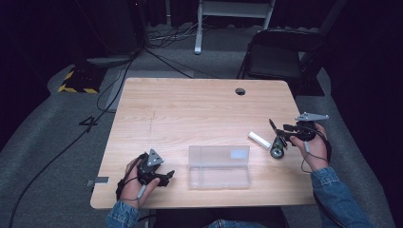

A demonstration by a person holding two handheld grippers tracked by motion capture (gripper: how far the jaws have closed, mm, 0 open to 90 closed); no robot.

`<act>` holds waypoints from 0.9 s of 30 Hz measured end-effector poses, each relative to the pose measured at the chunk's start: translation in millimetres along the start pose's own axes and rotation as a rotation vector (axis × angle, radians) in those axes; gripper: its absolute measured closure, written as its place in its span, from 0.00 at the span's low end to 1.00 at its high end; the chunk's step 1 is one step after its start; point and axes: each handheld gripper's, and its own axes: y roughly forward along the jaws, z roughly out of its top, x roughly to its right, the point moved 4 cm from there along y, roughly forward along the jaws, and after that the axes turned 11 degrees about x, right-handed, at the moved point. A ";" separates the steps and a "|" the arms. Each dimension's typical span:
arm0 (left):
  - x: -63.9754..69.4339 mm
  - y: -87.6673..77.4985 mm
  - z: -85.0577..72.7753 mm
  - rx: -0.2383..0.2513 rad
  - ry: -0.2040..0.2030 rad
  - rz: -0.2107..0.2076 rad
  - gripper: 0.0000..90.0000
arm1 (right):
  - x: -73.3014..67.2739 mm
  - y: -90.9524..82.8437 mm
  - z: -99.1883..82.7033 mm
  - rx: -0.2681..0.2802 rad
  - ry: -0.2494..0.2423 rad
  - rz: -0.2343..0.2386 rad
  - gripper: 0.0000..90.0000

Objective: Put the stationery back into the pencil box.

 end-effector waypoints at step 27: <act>-24.8 -10.0 -23.9 0.006 -0.107 0.106 0.16 | 29.1 73.0 -8.4 -0.205 0.051 -0.064 0.73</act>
